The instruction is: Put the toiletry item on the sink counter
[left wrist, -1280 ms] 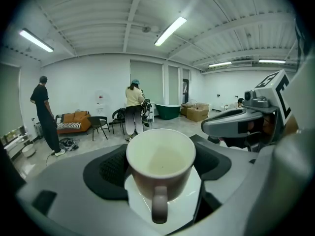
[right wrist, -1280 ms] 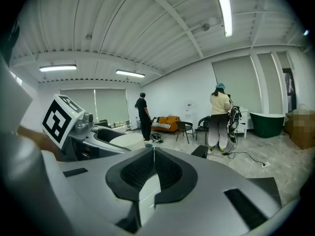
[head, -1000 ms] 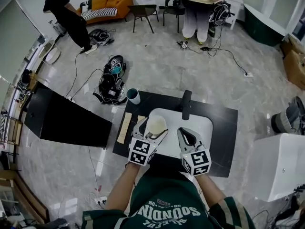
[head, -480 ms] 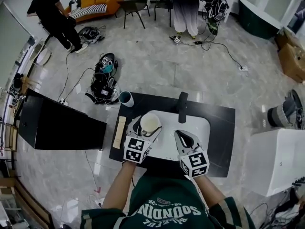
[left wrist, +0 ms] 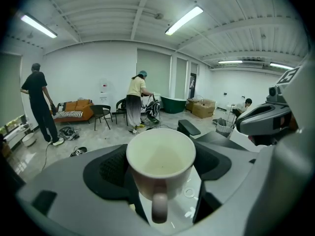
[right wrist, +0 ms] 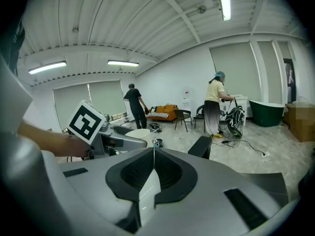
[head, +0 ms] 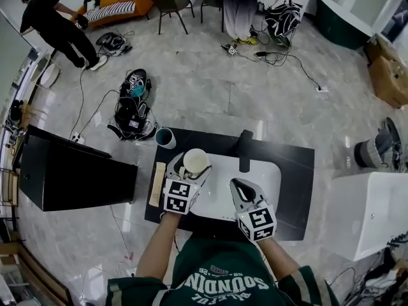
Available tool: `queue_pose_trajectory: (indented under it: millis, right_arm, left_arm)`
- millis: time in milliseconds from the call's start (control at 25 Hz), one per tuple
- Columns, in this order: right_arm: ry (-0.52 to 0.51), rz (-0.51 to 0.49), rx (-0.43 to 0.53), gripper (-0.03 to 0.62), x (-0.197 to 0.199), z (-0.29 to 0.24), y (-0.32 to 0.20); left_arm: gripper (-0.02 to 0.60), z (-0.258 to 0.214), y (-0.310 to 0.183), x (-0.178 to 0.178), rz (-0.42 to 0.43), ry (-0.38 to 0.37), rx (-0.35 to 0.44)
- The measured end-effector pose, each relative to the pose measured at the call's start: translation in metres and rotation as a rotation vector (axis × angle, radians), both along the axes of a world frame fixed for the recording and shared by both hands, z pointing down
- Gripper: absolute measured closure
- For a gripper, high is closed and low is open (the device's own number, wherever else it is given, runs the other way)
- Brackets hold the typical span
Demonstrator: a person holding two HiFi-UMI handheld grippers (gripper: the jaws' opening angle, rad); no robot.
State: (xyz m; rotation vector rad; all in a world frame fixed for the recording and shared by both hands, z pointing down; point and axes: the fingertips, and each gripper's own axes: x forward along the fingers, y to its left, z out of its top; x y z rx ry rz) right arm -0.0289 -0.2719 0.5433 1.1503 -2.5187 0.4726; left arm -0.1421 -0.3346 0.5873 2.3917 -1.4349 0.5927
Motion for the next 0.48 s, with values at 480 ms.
queue_pose_trajectory:
  millis: [480]
  right_arm:
    - [0.018,0.015,-0.05,0.551,-0.025,0.022,-0.023]
  left_arm:
    - [0.167,0.045,-0.055,-0.038,-0.137,0.041,-0.059]
